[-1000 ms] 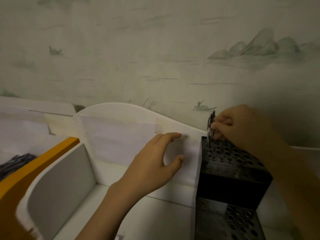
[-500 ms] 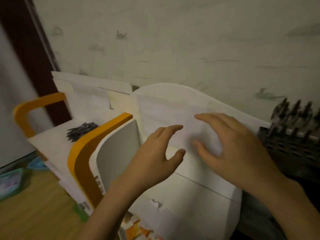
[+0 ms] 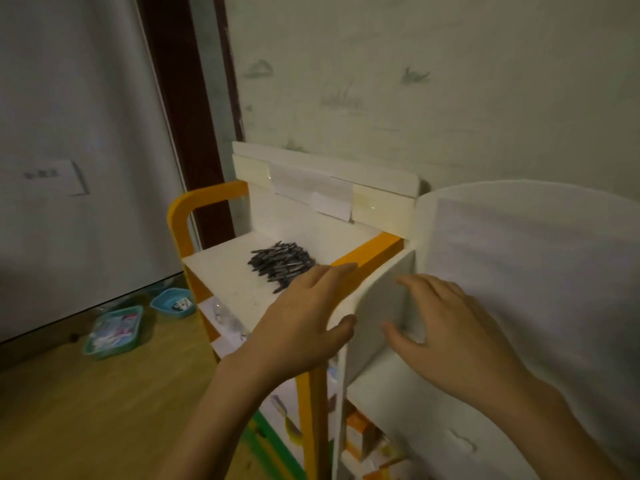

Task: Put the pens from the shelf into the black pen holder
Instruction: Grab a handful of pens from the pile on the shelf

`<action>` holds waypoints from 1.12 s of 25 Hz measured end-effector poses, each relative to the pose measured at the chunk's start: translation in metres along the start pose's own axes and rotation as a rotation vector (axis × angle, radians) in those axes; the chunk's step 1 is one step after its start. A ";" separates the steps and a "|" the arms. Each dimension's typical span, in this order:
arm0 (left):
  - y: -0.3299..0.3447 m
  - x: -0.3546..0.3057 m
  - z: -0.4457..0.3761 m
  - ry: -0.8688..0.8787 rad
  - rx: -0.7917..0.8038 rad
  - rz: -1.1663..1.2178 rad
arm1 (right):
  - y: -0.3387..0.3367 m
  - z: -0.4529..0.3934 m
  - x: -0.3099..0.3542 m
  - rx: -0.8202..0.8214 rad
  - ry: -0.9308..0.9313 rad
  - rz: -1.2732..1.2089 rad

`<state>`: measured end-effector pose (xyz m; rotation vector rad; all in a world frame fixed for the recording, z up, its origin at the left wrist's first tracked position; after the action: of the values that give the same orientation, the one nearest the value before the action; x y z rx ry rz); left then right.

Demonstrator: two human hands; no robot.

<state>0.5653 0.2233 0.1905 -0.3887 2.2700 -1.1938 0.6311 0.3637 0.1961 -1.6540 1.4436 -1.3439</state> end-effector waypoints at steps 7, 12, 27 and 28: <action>-0.068 0.135 0.041 0.004 0.018 -0.033 | 0.081 -0.058 0.121 -0.022 0.029 0.021; -0.083 0.204 0.039 -0.010 0.059 0.012 | 0.127 -0.096 0.160 -0.003 0.070 0.043; -0.036 0.415 -0.105 -0.006 0.150 -0.019 | 0.281 -0.306 0.145 -0.036 0.268 -0.065; -0.031 0.425 -0.116 -0.007 0.150 -0.005 | 0.290 -0.318 0.140 -0.028 0.282 -0.047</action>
<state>0.1525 0.0780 0.1297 -0.3405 2.1578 -1.3521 0.2161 0.2164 0.0920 -1.5724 1.5945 -1.6432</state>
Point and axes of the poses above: each hand's wrist, its own z-axis away from the middle knuckle, its own y-axis out of the palm, x = y × z, the point moved 9 cm from there along -z, towards the middle knuckle, and after that the axes turned 7 degrees about y, right-handed, at the moved point
